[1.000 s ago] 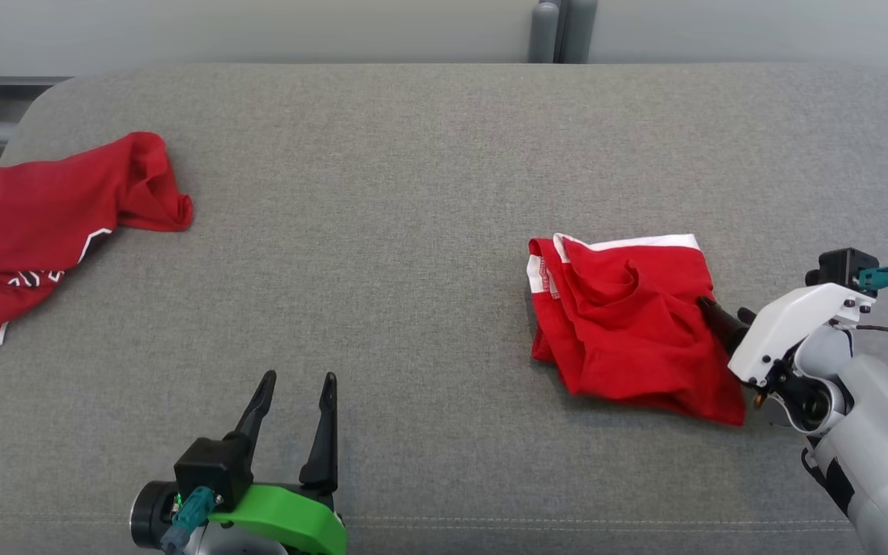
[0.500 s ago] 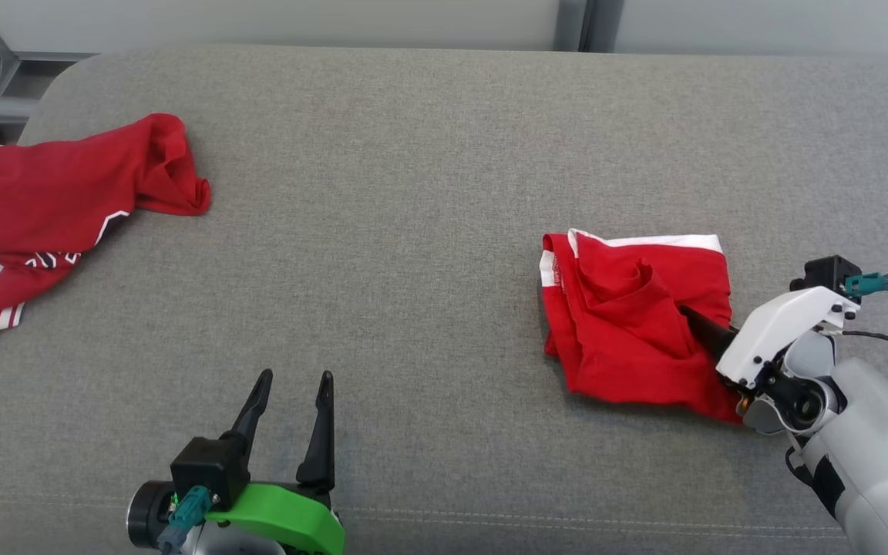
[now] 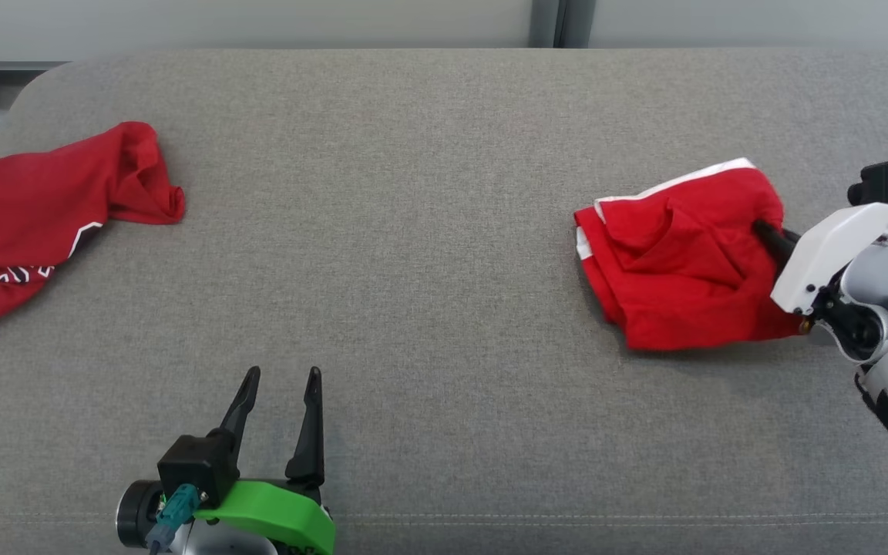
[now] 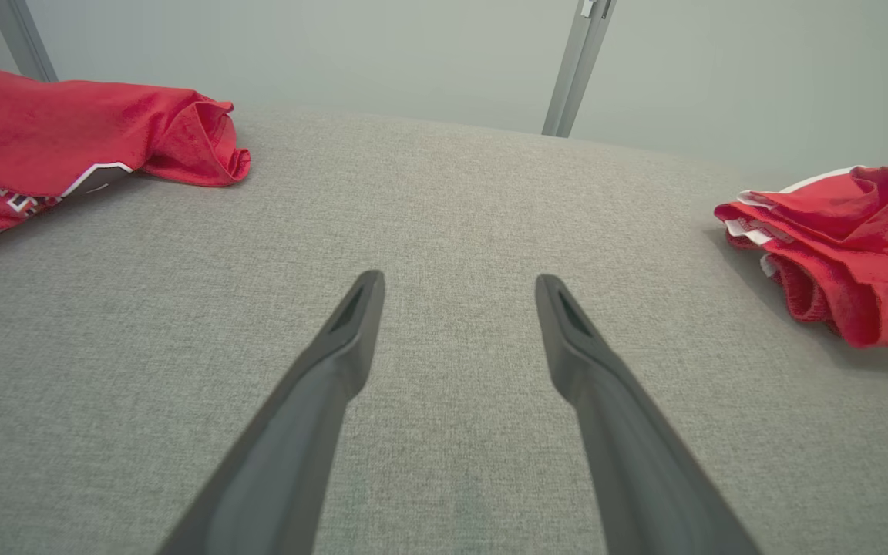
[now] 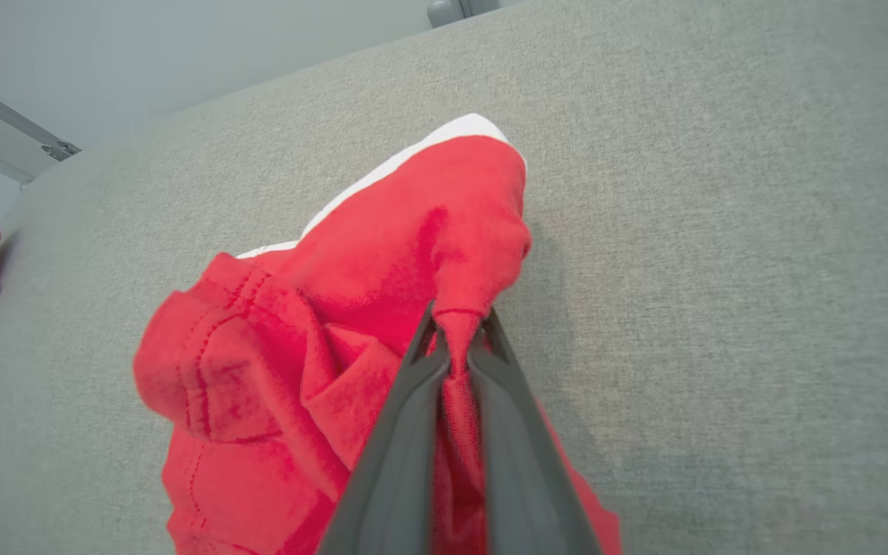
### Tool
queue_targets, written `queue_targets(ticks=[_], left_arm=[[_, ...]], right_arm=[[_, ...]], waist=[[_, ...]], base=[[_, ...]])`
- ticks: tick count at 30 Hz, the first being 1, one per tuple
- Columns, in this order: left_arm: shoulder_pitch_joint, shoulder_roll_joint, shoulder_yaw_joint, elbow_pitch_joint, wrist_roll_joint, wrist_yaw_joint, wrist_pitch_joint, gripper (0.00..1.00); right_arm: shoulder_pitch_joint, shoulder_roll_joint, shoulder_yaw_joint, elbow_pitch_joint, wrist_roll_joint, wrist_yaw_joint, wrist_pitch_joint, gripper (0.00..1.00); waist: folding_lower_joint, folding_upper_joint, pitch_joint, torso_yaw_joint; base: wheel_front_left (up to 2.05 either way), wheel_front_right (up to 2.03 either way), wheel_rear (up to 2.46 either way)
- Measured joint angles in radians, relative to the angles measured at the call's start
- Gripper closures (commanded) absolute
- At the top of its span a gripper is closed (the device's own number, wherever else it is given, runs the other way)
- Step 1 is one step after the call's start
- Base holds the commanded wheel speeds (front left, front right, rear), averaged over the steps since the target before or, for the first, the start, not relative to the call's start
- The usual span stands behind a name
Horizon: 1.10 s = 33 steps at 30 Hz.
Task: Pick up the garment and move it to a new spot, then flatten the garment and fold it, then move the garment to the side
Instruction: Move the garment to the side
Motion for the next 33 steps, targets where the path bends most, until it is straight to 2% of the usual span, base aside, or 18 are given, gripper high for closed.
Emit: queue_targets(ticks=[9, 16, 18, 22, 27, 33], left_arm=[[0.000, 0.000, 0.002, -0.007, 0.000, 0.000, 0.000, 0.00], [-0.006, 0.000, -0.002, -0.031, 0.004, 0.000, 0.000, 0.00], [-0.020, 0.000, -0.004, -0.037, 0.009, 0.000, 0.000, 0.00], [-0.049, 0.000, -0.012, -0.054, 0.018, 0.000, 0.000, 0.00], [-0.074, 0.000, -0.016, -0.065, 0.020, 0.000, 0.000, 0.00], [-0.082, 0.000, -0.002, -0.059, 0.021, 0.000, 0.000, 0.00]], right_arm=[[-0.093, -0.139, 0.067, -0.016, -0.159, -0.013, -0.007, 1.00], [-0.210, -0.202, 0.101, -0.030, -0.251, -0.037, -0.006, 1.00], [-0.236, -0.206, 0.101, -0.029, -0.260, -0.037, -0.006, 1.00], [-0.276, -0.209, 0.109, -0.027, -0.283, -0.059, 0.000, 1.00], [-0.319, -0.211, 0.077, -0.015, -0.269, -0.073, -0.002, 1.00], [-0.365, -0.133, 0.063, -0.032, -0.234, -0.062, -0.025, 1.00]], waist=[[0.0000, 0.0000, 0.012, -0.023], [0.0001, 0.0000, 0.049, -0.034], [0.0000, 0.0000, 0.064, -0.035], [0.0000, 0.0000, 0.098, -0.034], [0.0000, 0.0000, 0.144, -0.027], [0.0000, 0.0000, 0.186, -0.019]], base=[[0.00, 0.00, 0.00], [0.00, 0.00, 0.00], [0.00, 0.00, 0.00], [0.00, 0.00, 0.00], [0.00, 0.00, 0.00], [0.00, 0.00, 0.00]])
